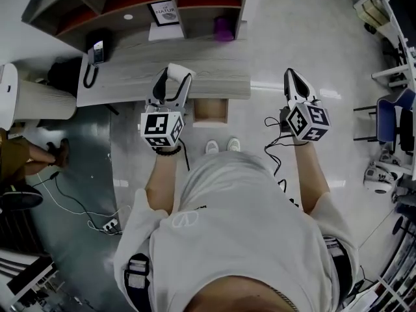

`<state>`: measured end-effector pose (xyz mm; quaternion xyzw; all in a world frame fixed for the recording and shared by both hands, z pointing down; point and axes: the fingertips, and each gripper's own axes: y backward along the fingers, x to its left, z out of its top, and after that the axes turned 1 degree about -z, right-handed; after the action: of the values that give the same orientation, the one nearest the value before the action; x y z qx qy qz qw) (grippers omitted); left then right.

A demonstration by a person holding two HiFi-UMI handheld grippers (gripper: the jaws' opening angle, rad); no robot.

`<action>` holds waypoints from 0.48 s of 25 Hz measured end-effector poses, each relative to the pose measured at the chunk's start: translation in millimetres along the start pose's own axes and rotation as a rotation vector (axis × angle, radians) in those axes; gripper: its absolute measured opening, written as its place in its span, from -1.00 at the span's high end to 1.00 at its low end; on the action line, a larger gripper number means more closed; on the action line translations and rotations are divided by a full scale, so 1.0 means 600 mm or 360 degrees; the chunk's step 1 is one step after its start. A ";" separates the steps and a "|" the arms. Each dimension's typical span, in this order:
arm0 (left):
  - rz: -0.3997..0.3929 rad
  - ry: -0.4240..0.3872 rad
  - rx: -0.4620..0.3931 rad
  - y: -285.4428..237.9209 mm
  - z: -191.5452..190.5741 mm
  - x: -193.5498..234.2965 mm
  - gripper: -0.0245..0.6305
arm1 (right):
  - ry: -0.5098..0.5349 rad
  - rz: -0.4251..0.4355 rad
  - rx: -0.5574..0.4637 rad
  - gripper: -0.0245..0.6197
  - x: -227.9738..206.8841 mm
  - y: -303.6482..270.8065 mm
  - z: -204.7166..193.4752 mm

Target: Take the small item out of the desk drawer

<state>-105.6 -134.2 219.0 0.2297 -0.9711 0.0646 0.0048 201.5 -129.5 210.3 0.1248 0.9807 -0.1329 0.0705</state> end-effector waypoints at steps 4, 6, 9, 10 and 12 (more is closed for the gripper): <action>0.0049 -0.0030 -0.0103 0.013 0.052 0.018 0.15 | 0.0060 -0.0063 -0.0066 0.92 -0.024 0.021 0.039; 0.0065 -0.0029 -0.0146 0.019 0.073 0.024 0.15 | 0.0090 -0.0088 -0.0095 0.92 -0.035 0.029 0.054; 0.0074 -0.0030 -0.0210 0.028 0.101 0.023 0.15 | 0.0098 -0.0108 -0.0152 0.92 -0.047 0.042 0.079; 0.0077 -0.0030 -0.0230 0.031 0.109 0.023 0.15 | 0.0105 -0.0113 -0.0173 0.92 -0.049 0.045 0.088; 0.0085 -0.0031 -0.0261 0.037 0.121 0.025 0.15 | 0.0129 -0.0118 -0.0207 0.92 -0.050 0.049 0.105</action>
<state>-127.2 -130.7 144.7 0.2033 -0.9789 -0.0173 0.0124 244.9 -126.4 148.1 0.0888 0.9933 -0.0661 0.0337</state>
